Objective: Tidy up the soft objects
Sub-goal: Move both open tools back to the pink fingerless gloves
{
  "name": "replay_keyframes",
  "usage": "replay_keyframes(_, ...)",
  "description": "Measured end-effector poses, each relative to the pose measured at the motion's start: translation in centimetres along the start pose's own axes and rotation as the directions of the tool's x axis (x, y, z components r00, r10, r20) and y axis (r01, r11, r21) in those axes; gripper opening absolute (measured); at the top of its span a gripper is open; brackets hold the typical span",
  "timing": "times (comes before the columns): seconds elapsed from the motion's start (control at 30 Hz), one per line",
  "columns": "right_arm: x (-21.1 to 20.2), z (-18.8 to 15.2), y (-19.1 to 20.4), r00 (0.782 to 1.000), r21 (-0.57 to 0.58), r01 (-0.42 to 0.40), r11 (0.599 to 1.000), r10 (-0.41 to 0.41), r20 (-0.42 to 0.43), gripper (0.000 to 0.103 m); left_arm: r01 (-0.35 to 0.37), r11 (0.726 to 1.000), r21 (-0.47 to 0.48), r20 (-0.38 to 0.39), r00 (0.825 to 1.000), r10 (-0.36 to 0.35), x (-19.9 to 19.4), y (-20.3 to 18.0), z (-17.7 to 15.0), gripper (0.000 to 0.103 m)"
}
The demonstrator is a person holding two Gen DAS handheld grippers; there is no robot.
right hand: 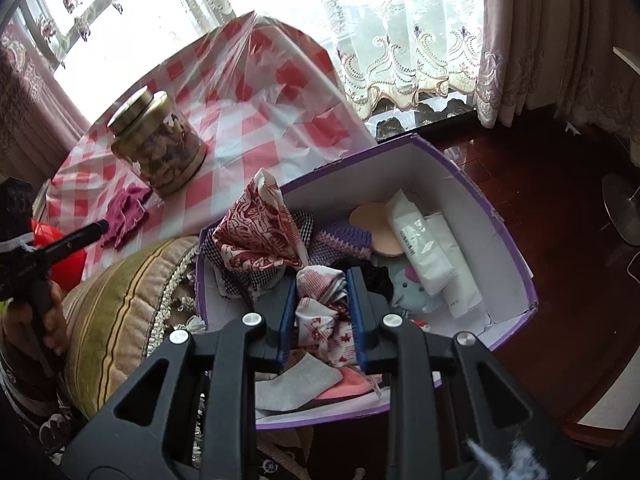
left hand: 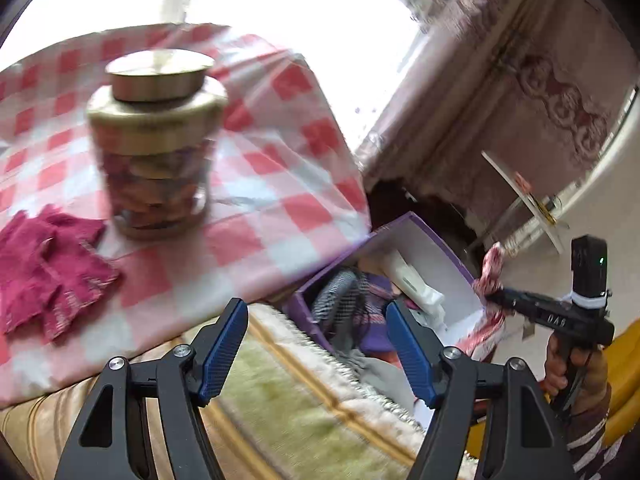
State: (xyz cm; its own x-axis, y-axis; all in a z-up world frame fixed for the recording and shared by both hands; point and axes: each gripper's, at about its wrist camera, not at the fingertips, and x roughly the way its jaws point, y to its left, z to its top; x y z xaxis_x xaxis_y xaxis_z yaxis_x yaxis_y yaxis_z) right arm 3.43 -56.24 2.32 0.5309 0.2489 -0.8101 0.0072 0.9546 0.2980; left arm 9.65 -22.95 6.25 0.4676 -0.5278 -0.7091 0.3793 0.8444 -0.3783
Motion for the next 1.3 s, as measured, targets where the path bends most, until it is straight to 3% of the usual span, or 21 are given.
replay_keyframes(0.13,2.3,-1.2,1.9,0.994,-0.078,0.029,0.997,-0.037,-0.101,0.033,-0.031,0.999,-0.029,0.020,0.999,0.031,-1.9,2.2,-0.8,0.072)
replay_keyframes(0.27,3.9,-1.7,2.2,0.984,-0.070,0.050,0.996,-0.061,-0.168,0.051,-0.055,0.995,-0.084,0.035,0.998,0.058,-3.2,4.5,-1.9,0.073)
replay_keyframes(0.47,3.4,-1.3,3.3,0.981,-0.112,0.085,0.990,-0.103,-0.167,0.063,-0.091,0.983,-0.157,0.070,0.992,0.103,-5.9,7.9,-2.9,0.073)
replay_keyframes(0.67,2.9,-0.3,5.7,0.986,-0.139,0.053,0.989,-0.074,-0.146,0.063,-0.185,0.954,-0.237,0.101,0.972,0.214,-8.7,12.3,-4.0,0.072)
replay_keyframes(0.93,2.7,1.8,12.2,0.995,-0.247,-0.028,0.969,0.003,-0.099,0.063,-0.194,0.930,-0.312,0.120,0.963,0.241,-11.4,16.8,-5.4,0.072)
replay_keyframes(1.1,3.8,3.3,17.2,0.992,-0.328,-0.079,0.941,0.044,-0.114,0.064,-0.210,0.913,-0.348,0.120,0.957,0.266,-11.6,19.4,-4.1,0.072)
replay_keyframes(1.3,5.4,4.2,23.4,0.986,-0.426,-0.141,0.894,0.087,-0.144,0.063,-0.249,0.873,-0.420,0.042,0.955,0.293,-10.1,23.3,-1.0,0.072)
